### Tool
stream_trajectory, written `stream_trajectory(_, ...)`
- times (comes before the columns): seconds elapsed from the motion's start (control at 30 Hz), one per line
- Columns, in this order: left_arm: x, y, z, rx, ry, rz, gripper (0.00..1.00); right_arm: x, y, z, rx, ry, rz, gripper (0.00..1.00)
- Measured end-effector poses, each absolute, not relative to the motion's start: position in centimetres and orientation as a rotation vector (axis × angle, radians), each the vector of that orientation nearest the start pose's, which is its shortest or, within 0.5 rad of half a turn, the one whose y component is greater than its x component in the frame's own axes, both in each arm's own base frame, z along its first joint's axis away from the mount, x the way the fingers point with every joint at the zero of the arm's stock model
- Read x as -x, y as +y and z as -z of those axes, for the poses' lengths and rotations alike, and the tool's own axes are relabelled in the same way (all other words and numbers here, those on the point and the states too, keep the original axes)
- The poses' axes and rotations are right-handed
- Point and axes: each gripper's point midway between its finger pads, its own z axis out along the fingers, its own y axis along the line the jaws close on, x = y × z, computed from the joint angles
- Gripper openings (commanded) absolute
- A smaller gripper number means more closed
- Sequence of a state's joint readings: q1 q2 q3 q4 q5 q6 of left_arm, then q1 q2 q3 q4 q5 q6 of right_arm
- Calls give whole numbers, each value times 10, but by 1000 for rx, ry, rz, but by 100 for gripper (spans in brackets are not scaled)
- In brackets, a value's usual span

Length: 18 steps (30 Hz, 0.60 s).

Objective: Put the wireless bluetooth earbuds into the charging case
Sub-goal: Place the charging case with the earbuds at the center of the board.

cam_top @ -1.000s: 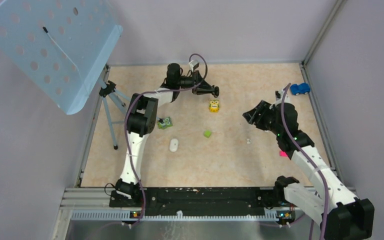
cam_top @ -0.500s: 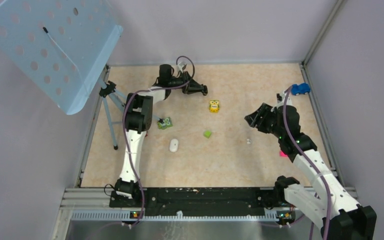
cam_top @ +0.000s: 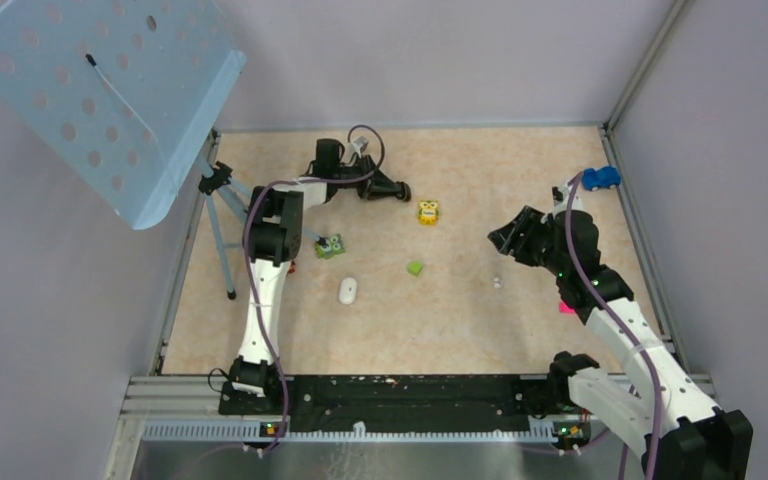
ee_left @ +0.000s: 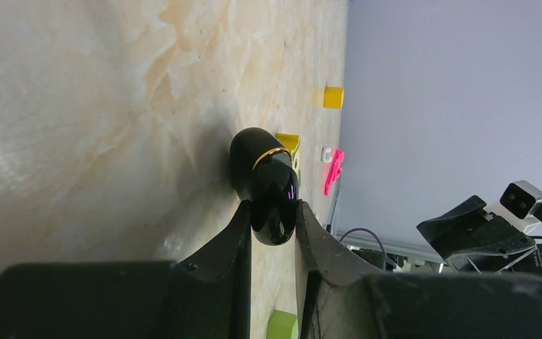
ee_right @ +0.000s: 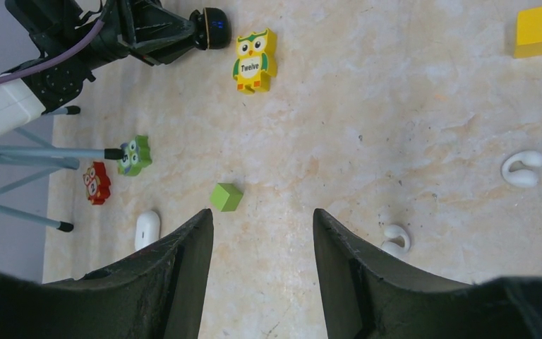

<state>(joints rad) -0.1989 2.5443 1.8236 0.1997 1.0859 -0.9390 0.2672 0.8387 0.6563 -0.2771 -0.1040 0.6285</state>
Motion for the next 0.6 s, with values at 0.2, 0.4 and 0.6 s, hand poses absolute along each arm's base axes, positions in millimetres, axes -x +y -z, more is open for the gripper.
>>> stream_trajectory(0.2,-513,-274,-55,91,2310,1757,19,-279,121,-185,-307,2071,-665,53)
stream_trajectory(0.4,-508,-272,-48,96,2349,1740,66,-278,122,-186,-304,2071,-669,54)
stream_trajectory(0.6,-508,-269,-73,36,2350,1623,95,-279,121,-183,-294,2080,-658,54)
